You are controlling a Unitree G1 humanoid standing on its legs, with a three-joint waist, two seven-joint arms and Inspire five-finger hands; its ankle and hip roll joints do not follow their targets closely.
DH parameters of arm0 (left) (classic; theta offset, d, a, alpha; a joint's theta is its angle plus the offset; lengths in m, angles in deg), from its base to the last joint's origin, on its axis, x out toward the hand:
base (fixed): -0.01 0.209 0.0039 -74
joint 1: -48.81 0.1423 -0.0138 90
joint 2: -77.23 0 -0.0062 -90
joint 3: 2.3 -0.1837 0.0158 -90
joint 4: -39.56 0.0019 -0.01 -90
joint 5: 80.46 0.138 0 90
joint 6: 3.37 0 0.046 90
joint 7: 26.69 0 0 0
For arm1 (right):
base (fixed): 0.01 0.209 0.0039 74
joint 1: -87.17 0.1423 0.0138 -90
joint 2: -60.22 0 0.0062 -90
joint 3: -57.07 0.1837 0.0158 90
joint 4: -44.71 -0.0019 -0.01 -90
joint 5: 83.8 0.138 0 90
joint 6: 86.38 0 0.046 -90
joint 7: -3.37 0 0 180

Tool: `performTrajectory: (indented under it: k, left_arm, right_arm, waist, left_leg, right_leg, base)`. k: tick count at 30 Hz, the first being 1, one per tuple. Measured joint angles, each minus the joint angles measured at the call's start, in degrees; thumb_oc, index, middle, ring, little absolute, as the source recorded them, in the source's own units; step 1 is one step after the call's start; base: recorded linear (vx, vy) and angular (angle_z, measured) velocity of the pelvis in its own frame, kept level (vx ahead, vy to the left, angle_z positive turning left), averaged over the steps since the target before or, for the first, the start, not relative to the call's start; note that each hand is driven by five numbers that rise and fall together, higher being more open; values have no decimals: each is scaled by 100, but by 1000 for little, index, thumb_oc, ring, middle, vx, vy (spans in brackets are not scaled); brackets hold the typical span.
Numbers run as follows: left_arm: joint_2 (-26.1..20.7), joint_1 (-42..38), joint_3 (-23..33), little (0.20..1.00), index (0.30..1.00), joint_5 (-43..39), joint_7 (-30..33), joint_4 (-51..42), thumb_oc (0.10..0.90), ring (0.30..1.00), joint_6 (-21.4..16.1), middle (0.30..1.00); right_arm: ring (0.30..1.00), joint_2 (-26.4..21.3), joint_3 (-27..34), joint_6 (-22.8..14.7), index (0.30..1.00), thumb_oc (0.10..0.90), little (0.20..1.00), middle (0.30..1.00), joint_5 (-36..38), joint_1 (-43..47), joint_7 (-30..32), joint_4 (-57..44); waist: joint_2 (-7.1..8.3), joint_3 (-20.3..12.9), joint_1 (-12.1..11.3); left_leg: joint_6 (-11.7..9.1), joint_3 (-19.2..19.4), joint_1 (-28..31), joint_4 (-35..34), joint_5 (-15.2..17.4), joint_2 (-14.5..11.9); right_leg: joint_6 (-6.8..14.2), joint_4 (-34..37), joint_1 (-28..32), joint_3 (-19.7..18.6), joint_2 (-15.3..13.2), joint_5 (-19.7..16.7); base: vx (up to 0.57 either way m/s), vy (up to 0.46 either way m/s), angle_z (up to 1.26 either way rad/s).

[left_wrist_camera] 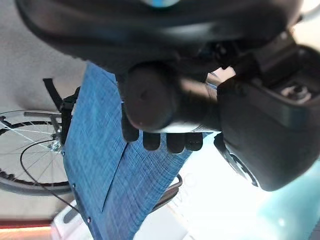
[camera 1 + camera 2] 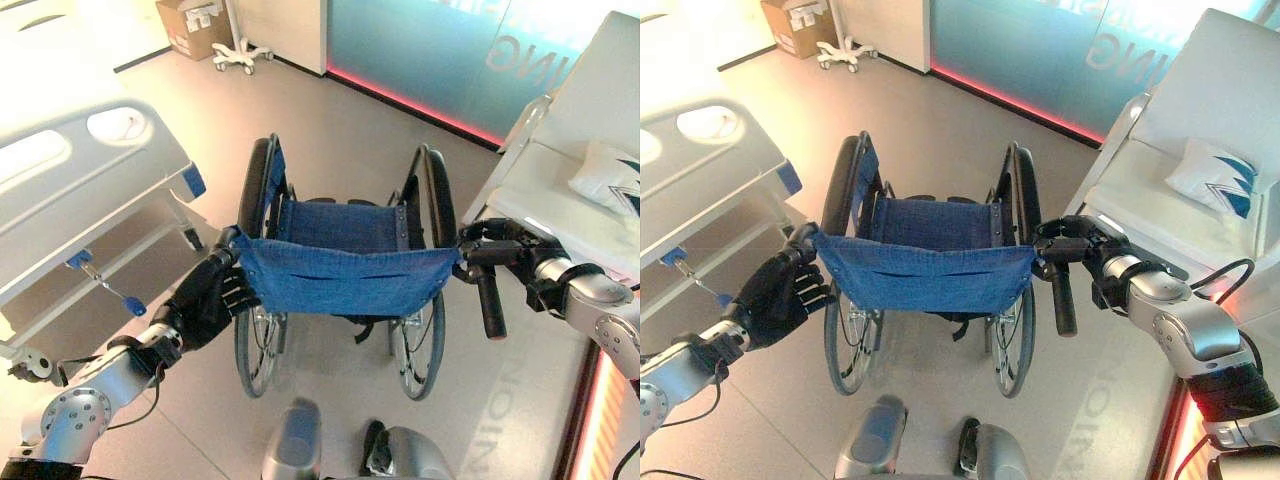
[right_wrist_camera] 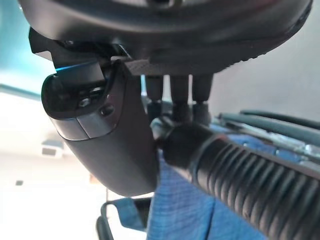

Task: Push the wheelchair next to the bed

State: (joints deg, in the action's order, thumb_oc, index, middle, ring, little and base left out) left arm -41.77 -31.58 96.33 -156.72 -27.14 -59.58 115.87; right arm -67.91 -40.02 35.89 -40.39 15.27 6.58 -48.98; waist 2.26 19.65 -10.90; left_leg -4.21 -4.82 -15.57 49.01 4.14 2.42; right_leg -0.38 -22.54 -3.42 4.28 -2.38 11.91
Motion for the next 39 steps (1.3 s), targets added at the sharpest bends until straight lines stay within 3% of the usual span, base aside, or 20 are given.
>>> performTrajectory:
  k: [3,5,8,11,15,16,18,20,22,23,24,27,29,32,33,34,35,36,37,39]
  left_arm:
    - [38,-1,-71,300,300,-14,-18,-49,400,300,-10,300]
    - [30,-18,-187,300,300,-66,-60,-36,400,300,-49,300]
    - [138,-15,-426,300,300,-95,-270,-97,400,300,-106,300]
    - [184,98,-409,300,300,-93,-323,-272,400,300,-107,300]
    - [123,96,-275,300,300,17,-178,-194,400,300,-100,300]
    - [126,92,-195,300,300,16,-177,-170,400,300,-57,300]
    - [66,90,-58,300,300,15,-223,-164,400,300,58,300]
    - [-31,12,-30,300,300,11,-268,-117,400,300,105,300]
    - [-127,-136,-41,300,300,10,-277,-35,400,300,183,300]
    - [-153,-136,-40,300,300,9,-276,-34,400,300,183,300]
    - [-190,-143,-39,300,300,6,-279,-24,400,300,187,300]
    - [-231,-144,-30,300,300,6,-312,30,400,300,196,300]
    - [-226,-171,-28,300,300,5,-350,87,400,300,173,300]
    - [-61,-456,-139,300,300,5,-350,329,400,300,139,300]
    - [-126,-538,-174,300,300,3,-345,407,400,300,128,300]
    - [-120,-580,-196,300,300,3,-345,467,400,300,128,300]
    - [-118,-604,-222,300,300,4,-345,515,400,300,128,300]
    - [-143,-602,-265,300,300,6,-351,581,400,300,129,300]
    - [-163,-593,-301,300,300,10,-353,596,400,300,129,300]
    - [-64,-569,-330,300,300,-4,-395,593,400,300,127,300]
  right_arm:
    - [300,1,28,16,300,400,300,300,-78,9,26,42]
    - [300,84,11,27,300,400,300,300,-76,63,56,219]
    - [300,113,42,16,300,400,300,300,-89,6,102,474]
    - [300,108,213,-20,300,400,300,300,-150,-98,103,393]
    - [300,337,225,-40,300,400,300,300,-271,-150,45,304]
    - [300,375,297,-78,300,400,300,300,-273,-246,7,234]
    - [300,406,378,-84,300,400,300,300,-271,-447,-47,95]
    - [300,417,385,-80,300,400,300,300,-274,-479,-100,100]
    - [300,414,390,-80,300,400,300,300,-270,-515,-100,100]
    - [300,418,389,-81,300,400,300,300,-257,-520,-100,99]
    - [300,438,398,-81,300,400,300,300,-255,-515,-99,97]
    - [300,480,463,-174,300,400,300,300,-256,-549,-98,48]
    - [300,486,463,-205,300,400,300,300,-258,-549,-92,37]
    - [300,300,515,-266,300,400,300,300,-252,-539,-69,-89]
    - [300,270,556,-262,300,400,300,300,-262,-539,-59,-141]
    - [300,238,562,-245,300,400,300,300,-252,-541,-60,-175]
    - [300,226,577,-213,300,400,300,300,-237,-569,-65,-237]
    - [300,222,584,-133,300,400,300,300,-231,-601,-65,-292]
    - [300,240,572,-119,300,400,300,300,-233,-612,-60,-292]
    - [300,215,633,28,300,400,300,300,-219,-609,-32,-290]
  waist:
    - [4,-1,-5]
    - [-3,-15,-4]
    - [-224,-104,-89]
    - [-267,-140,-230]
    - [-113,-93,-351]
    - [-103,-93,-254]
    - [97,-203,-248]
    - [187,-261,-242]
    - [333,-347,-150]
    - [361,-362,-115]
    - [404,-370,-116]
    - [336,-368,-40]
    - [215,-327,20]
    - [-144,-114,252]
    - [-169,-76,455]
    - [-146,-72,540]
    - [-139,-56,670]
    - [-94,-43,723]
    - [-68,-36,743]
    - [0,-44,698]
  left_leg:
    - [141,462,372,-2192,65,150]
    - [32,465,557,-3462,-10,91]
    - [-300,407,695,-4524,-282,-458]
    - [-380,624,735,-4309,-518,-430]
    - [154,1040,943,-3820,-686,-161]
    - [414,978,805,-3326,-508,-71]
    - [778,980,717,-2938,-154,161]
    - [1035,976,762,-2894,-14,270]
    - [1164,1075,776,-2922,-17,344]
    - [1214,1098,819,-2958,26,380]
    - [1282,1036,940,-3089,62,493]
    - [1293,811,1219,-3506,-102,563]
    - [1244,340,1415,-3763,-206,562]
    - [1179,-412,1571,-3638,-66,526]
    - [1038,-723,1623,-3647,-5,655]
    - [952,-775,1625,-3594,68,718]
    - [1109,-753,1669,-3531,177,736]
    - [1130,-684,1771,-3371,344,777]
    - [1097,-726,1800,-3263,497,794]
    - [979,-715,1910,-2800,897,734]
  right_leg:
    - [11,339,270,-95,13,0]
    - [18,592,537,-259,55,2]
    - [148,970,1031,-520,171,100]
    - [281,808,1125,-476,-38,280]
    - [311,447,1446,98,-177,794]
    - [544,548,1628,80,-206,887]
    - [660,627,1739,16,-378,996]
    - [1072,-458,1350,-37,-438,1025]
    - [1637,-2700,494,-411,-316,857]
    - [1632,-2920,410,-410,-219,728]
    - [1476,-3084,239,-455,-168,264]
    - [870,-2422,165,-74,-202,590]
    - [503,-1532,95,157,-168,801]
    - [470,-473,-482,198,-79,725]
    - [754,-109,-808,76,-197,416]
    - [823,125,-900,-72,-295,231]
    - [842,653,-900,-152,-439,-128]
    - [968,1273,-849,-251,-676,-633]
    - [1021,1408,-778,-274,-762,-799]
    - [880,1721,-380,-194,-784,-1248]
  base:
    - [448,11,12]
    - [575,35,8]
    - [509,62,-34]
    - [542,137,-65]
    - [481,168,-52]
    - [352,146,-13]
    - [476,207,-7]
    - [385,164,-11]
    - [368,137,19]
    - [490,149,4]
    - [370,83,-6]
    - [294,8,-5]
    - [297,-79,7]
    - [433,-163,40]
    - [407,-198,84]
    - [548,-263,94]
    - [509,-269,67]
    - [503,-265,68]
    - [426,-238,57]
    - [440,-251,33]
